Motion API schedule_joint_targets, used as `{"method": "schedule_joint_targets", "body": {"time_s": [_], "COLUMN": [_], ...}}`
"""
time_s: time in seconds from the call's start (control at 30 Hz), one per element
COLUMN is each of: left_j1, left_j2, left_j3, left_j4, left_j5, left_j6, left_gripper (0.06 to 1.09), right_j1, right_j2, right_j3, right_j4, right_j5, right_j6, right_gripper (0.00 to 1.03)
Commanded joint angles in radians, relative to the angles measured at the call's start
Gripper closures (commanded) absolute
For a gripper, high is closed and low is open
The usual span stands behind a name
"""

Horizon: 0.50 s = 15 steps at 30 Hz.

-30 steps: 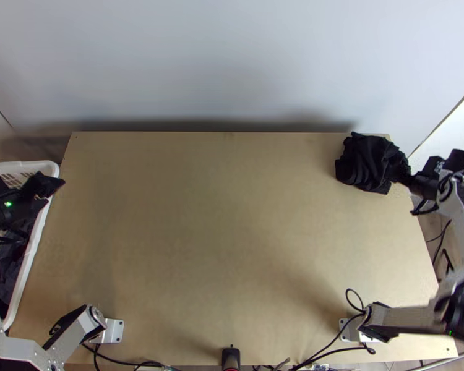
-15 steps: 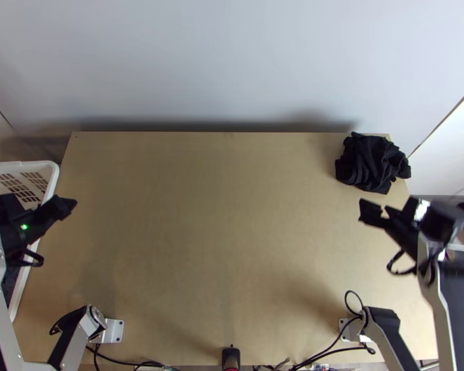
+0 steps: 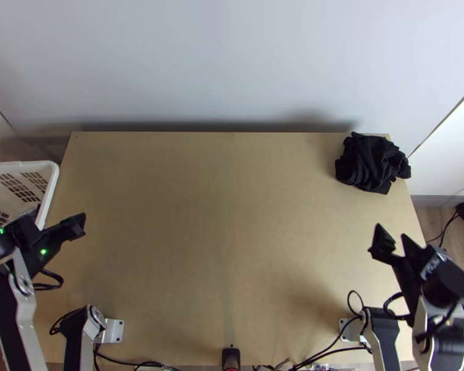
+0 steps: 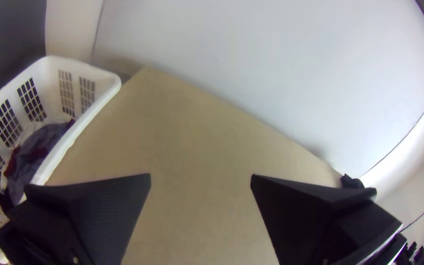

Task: Fold the t-shirt

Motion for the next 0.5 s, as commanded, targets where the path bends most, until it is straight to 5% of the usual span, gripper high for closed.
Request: {"method": "schedule_joint_targets", "body": {"time_s": [0.0, 0.13, 0.27, 0.47], "left_j1": [-0.017, -0.072, -0.07, -0.073], "left_j2": [-0.238, -0.319, -0.393, -0.546], "left_j3": [-0.194, -0.266, -0.365, -0.512], "left_j4": [0.25, 0.379, 0.532, 0.727], "left_j5": [0.035, 0.034, 0.029, 0.029], "left_j6": [-0.073, -0.128, -0.162, -0.188], "left_gripper": [0.1, 0.1, 0.1, 0.11], "right_j1": [-0.081, -0.138, -0.243, -0.243], "right_j2": [-0.173, -0.243, -0.243, -0.243], "right_j3": [-0.016, -0.046, -0.08, -0.181], "right_j4": [0.005, 0.058, 0.112, 0.262], "right_j5": [0.028, 0.05, 0.05, 0.045], "right_j6": [0.041, 0.041, -0.051, -0.171], "right_gripper": [0.06, 0.06, 0.06, 0.06]}}
